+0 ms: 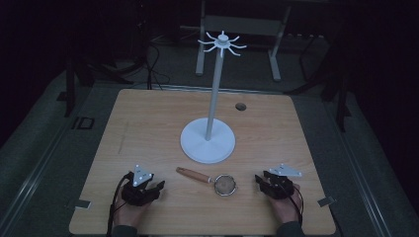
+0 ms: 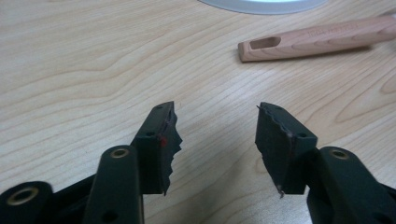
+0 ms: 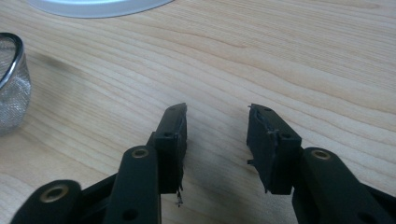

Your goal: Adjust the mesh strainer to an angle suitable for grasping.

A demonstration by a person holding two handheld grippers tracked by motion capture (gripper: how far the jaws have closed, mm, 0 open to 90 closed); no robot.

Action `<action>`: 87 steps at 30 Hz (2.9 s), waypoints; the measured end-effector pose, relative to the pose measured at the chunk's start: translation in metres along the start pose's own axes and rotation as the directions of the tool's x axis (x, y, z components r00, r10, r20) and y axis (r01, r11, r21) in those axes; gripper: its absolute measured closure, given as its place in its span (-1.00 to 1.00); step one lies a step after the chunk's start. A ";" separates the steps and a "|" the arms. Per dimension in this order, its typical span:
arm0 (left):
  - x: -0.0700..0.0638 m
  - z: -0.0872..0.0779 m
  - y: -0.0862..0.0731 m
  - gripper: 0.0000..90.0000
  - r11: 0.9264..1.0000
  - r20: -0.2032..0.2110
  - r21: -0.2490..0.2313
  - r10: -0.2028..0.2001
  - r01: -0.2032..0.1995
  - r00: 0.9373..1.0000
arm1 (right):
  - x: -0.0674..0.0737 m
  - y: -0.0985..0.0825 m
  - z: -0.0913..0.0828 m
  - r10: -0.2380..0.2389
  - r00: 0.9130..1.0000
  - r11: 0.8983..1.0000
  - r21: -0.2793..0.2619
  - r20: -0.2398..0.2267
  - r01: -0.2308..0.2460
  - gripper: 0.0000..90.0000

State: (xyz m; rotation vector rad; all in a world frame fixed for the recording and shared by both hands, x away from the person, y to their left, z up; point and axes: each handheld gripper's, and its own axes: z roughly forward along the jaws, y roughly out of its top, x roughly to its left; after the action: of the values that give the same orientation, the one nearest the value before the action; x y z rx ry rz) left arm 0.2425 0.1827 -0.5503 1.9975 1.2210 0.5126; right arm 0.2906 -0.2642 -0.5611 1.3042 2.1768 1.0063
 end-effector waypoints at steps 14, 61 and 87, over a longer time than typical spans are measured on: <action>0.006 -0.003 0.002 0.11 0.999 0.017 0.007 -0.046 0.046 0.999 | 0.013 0.014 -0.008 -0.060 0.997 0.998 0.003 -0.046 0.060 0.41; 0.010 -0.001 0.000 0.03 0.997 0.013 0.033 -0.077 0.077 0.997 | 0.089 0.088 0.014 -0.382 0.899 0.907 0.098 -0.214 0.409 0.22; 0.010 0.000 0.000 0.04 0.996 0.023 0.042 -0.080 0.079 0.997 | 0.133 0.111 0.044 -0.496 0.803 0.808 0.163 -0.331 0.566 0.27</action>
State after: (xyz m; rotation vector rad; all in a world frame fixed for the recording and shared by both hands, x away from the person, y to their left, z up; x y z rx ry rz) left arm 0.2476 0.1919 -0.5504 1.9750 1.3001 0.4258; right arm 0.3202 -0.0977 -0.5038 0.5707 2.7381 0.7165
